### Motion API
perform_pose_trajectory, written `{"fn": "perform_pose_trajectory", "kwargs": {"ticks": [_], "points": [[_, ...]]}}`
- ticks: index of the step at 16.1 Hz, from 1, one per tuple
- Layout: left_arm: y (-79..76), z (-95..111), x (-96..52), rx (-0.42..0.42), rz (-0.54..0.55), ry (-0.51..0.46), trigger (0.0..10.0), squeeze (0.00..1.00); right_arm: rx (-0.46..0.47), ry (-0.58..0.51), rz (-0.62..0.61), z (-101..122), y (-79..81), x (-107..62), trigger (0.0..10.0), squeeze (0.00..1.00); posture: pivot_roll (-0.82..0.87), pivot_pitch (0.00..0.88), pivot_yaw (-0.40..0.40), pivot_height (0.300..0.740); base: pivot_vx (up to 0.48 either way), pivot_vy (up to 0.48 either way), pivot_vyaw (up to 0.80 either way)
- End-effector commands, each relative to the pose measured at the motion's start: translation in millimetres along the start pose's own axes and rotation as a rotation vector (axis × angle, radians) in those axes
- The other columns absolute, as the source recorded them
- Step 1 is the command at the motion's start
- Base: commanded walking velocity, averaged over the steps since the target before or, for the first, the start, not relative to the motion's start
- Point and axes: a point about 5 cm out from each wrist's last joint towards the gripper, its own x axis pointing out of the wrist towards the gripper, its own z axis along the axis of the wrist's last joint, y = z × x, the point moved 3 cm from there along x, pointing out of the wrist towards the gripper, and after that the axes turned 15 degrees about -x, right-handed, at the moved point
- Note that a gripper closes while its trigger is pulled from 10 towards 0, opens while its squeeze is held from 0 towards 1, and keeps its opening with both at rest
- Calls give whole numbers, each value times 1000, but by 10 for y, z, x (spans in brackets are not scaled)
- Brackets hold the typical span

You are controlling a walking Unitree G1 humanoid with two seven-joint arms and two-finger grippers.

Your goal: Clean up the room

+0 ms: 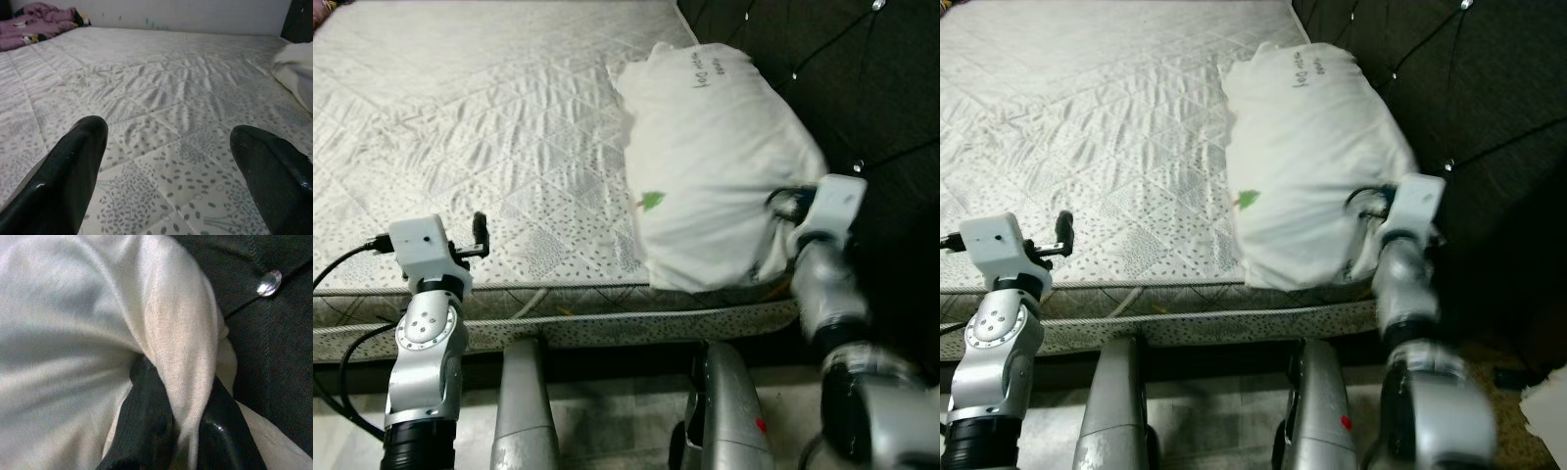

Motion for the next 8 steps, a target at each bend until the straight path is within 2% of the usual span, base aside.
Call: {"fn": "perform_pose_trajectory", "kwargs": {"ticks": [1, 3, 5, 6, 8], "points": [[17, 7, 20, 12, 5, -4, 10000, 0, -38, -60, 34, 62, 82, -62, 0, 0, 91, 0, -10, 499, 0, 0, 0], [14, 9, 33, 9, 7, -6, 10000, 0, -70, -118, 83, 49, 196, -257, 0, 0, 85, 0, -9, 499, 0, 0, 0], [5, 1, 38, 7, 6, -6, 10000, 0, -69, -129, 121, 32, 281, -357, 0, 0, 81, 0, -7, 499, 0, 0, 0], [2, 0, 50, 7, 7, -6, 10000, 0, -76, -117, 142, 15, 320, -341, 0, 0, 83, 0, -7, 499, 0, 0, 0], [12, 18, 55, 7, 10, -13, 10000, 0, -95, -94, 117, 56, 209, -200, 0, 0, 85, 0, -9, 499, 0, 0, 0]]}}
